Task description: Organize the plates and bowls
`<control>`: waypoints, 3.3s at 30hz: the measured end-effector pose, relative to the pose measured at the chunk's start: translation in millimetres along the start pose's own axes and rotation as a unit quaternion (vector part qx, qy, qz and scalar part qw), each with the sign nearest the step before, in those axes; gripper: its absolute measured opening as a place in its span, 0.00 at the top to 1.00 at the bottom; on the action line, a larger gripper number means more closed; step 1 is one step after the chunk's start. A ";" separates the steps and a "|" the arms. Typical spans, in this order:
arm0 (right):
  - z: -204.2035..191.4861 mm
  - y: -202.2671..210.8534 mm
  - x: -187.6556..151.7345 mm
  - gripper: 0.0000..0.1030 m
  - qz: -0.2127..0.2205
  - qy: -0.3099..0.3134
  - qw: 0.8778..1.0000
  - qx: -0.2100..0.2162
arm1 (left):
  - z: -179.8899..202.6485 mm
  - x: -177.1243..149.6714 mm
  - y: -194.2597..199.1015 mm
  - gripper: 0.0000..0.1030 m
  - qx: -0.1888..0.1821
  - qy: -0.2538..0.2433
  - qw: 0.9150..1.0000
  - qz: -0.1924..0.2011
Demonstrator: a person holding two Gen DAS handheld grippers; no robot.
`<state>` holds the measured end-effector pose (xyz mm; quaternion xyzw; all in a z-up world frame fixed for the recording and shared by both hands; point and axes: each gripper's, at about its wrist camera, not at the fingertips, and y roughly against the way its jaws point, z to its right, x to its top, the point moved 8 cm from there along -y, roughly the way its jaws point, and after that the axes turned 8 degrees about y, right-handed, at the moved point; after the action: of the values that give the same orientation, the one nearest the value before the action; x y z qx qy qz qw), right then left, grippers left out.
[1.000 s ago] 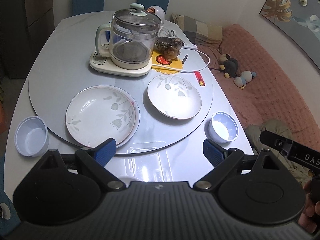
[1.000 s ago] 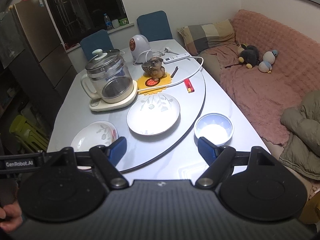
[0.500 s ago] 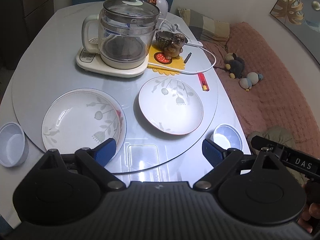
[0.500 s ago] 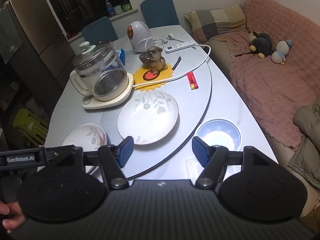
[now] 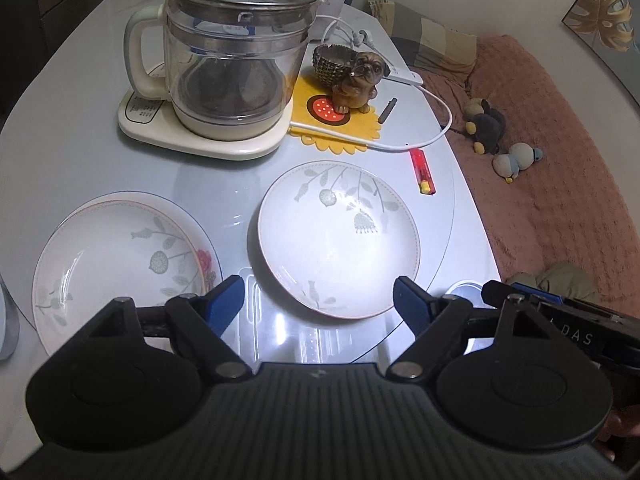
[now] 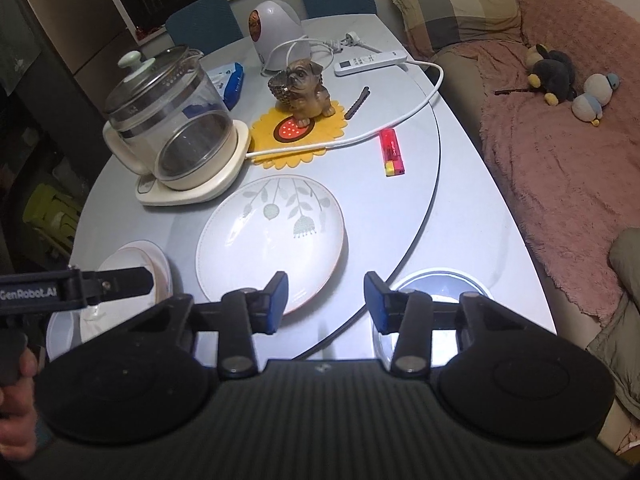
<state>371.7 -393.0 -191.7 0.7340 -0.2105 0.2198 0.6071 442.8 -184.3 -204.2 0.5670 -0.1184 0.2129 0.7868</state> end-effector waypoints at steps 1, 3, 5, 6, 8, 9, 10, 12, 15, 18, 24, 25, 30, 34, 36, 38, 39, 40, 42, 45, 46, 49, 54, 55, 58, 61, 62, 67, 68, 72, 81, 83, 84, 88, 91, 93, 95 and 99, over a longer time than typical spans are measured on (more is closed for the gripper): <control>2.3 -5.8 2.3 0.59 -0.003 0.000 1.000 0.002 | 0.1 2.2 -6.1 0.25 0.004 0.000 1.000 -0.003; 5.4 -18.1 5.8 0.61 -0.010 0.002 1.000 0.006 | -1.3 5.9 -18.7 0.33 0.015 -0.002 1.000 -0.014; 7.6 -31.7 10.7 0.62 -0.013 0.009 1.000 0.016 | -2.9 10.1 -29.9 0.40 0.017 -0.003 1.000 -0.023; 8.4 -37.4 12.8 0.62 -0.014 0.013 1.000 0.017 | -4.1 12.0 -33.9 0.40 0.019 -0.004 1.000 -0.025; 10.4 -50.6 18.3 0.63 -0.020 0.025 0.999 0.018 | -6.6 15.7 -42.9 0.44 0.025 -0.008 0.999 -0.029; 11.7 -56.7 20.9 0.65 -0.023 0.027 0.999 0.018 | -7.9 17.7 -47.6 0.45 0.026 -0.009 0.999 -0.032; 12.7 -62.0 22.5 0.67 -0.027 0.028 0.999 0.019 | -9.1 20.0 -52.7 0.46 0.027 -0.009 0.999 -0.036; 14.9 -72.8 26.3 0.68 -0.037 0.027 0.999 0.022 | -12.2 23.3 -62.5 0.49 0.031 -0.007 0.999 -0.042; 16.6 -87.1 29.9 0.69 -0.046 0.028 0.998 0.023 | -14.4 27.6 -77.0 0.51 0.035 -0.008 0.998 -0.052; 16.6 -100.6 30.7 0.71 -0.057 0.024 0.998 0.025 | -17.6 32.4 -90.9 0.53 0.038 -0.002 0.997 -0.065; 15.7 -122.2 32.8 0.74 -0.064 0.025 0.997 0.023 | -19.8 40.6 -112.5 0.54 0.050 -0.024 0.996 -0.074; 16.2 -125.1 32.4 0.76 -0.065 0.023 0.997 0.021 | -19.6 41.5 -115.3 0.54 0.046 -0.026 0.996 -0.077; 15.7 -135.9 31.3 0.76 -0.071 0.022 0.997 0.021 | -16.8 45.5 -122.9 0.55 0.049 -0.047 0.995 -0.074; 13.5 -145.4 29.2 0.80 -0.080 0.022 0.996 0.025 | -18.8 46.9 -129.1 0.55 0.057 -0.047 0.994 -0.081; 13.1 -148.9 29.4 0.80 -0.082 0.021 0.996 0.026 | -24.2 48.7 -127.3 0.55 0.062 -0.037 0.995 -0.075; 13.4 -150.4 30.5 0.82 -0.081 0.021 0.996 0.027 | -31.0 48.1 -127.4 0.55 0.060 -0.021 0.995 -0.075; 13.8 -151.4 30.5 0.83 -0.081 0.021 0.996 0.028 | -33.9 47.2 -128.8 0.55 0.056 -0.012 0.995 -0.080; 14.2 -152.2 30.2 0.84 -0.083 0.020 0.996 0.028 | -35.6 46.0 -131.0 0.55 0.052 -0.007 0.995 -0.085; 14.1 -154.2 30.5 0.84 -0.084 0.020 0.996 0.032 | -36.0 45.2 -134.8 0.57 0.053 -0.011 0.995 -0.088; 12.5 -155.4 32.0 0.84 -0.081 0.026 0.996 0.033 | -32.7 46.0 -140.5 0.63 0.047 -0.017 0.995 -0.089; 12.2 -155.7 32.0 0.84 -0.080 0.027 0.996 0.034 | -31.6 45.5 -143.4 0.66 0.046 -0.018 0.995 -0.092; 12.1 -156.6 32.6 0.84 -0.080 0.025 0.996 0.036 | -30.1 44.5 -147.2 0.66 0.051 -0.017 0.994 -0.098; 14.1 -155.1 30.7 0.83 -0.086 0.017 0.996 0.035 | -33.2 44.0 -144.4 0.66 0.034 0.030 0.993 -0.107; 15.0 -154.8 29.9 0.83 -0.087 0.014 0.996 0.033 | -33.0 43.2 -142.7 0.66 0.030 0.034 0.993 -0.108; 16.5 -152.4 28.1 0.83 -0.091 0.012 0.995 0.038 | -32.6 40.2 -136.7 0.66 0.024 0.042 0.993 -0.109; 16.2 -147.3 28.4 0.83 -0.093 0.015 0.995 0.039 | -31.6 38.5 -128.7 0.66 0.012 0.046 0.993 -0.111; 16.3 -144.5 28.7 0.83 -0.091 0.016 0.995 0.039 | -31.3 38.9 -125.5 0.66 0.006 0.054 0.992 -0.112; 16.3 -124.7 33.4 0.83 -0.086 0.009 0.995 0.040 | -22.7 43.3 -101.9 0.66 -0.011 0.048 0.994 -0.102; 16.0 -120.0 34.7 0.83 -0.084 0.006 0.996 0.041 | -21.2 44.9 -95.8 0.66 -0.013 0.049 0.994 -0.102; 12.4 -99.7 40.7 0.83 -0.077 -0.002 0.996 0.048 | -13.5 51.9 -73.5 0.66 -0.022 0.031 0.994 -0.099; -12.2 -54.4 54.8 0.83 -0.047 -0.005 0.996 0.076 | -22.6 60.0 -17.2 0.66 -0.036 0.049 0.996 -0.064; -19.4 -47.9 56.3 0.83 -0.041 -0.001 0.996 0.081 | -28.7 57.5 -4.3 0.66 -0.037 0.056 0.996 -0.058; -23.9 -45.0 56.9 0.83 -0.039 0.002 0.996 0.084 | -31.6 56.8 1.0 0.66 -0.038 0.058 0.996 -0.053; -41.8 -34.1 61.1 0.83 -0.028 0.014 0.995 0.094 | -46.6 52.5 23.8 0.66 -0.051 0.087 0.994 -0.038; -52.8 -24.9 66.8 0.83 -0.018 0.012 0.994 0.106 | -56.5 49.1 42.2 0.66 -0.059 0.095 0.993 -0.027; -61.1 -20.1 69.8 0.83 -0.012 0.015 0.994 0.109 | -63.6 46.7 51.6 0.66 -0.062 0.102 0.993 -0.023; -72.2 -14.1 71.2 0.83 -0.007 0.021 0.993 0.112 | -73.5 43.7 60.9 0.66 -0.063 0.111 0.992 -0.017; -97.6 -9.4 68.2 0.83 -0.006 0.033 0.993 0.115 | -97.4 40.0 75.6 0.66 -0.066 0.124 0.990 -0.009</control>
<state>426.1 -298.2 -143.5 0.7925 -0.1591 0.2632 0.5267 437.1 -64.4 -155.5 0.4836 -0.0284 0.2665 0.8333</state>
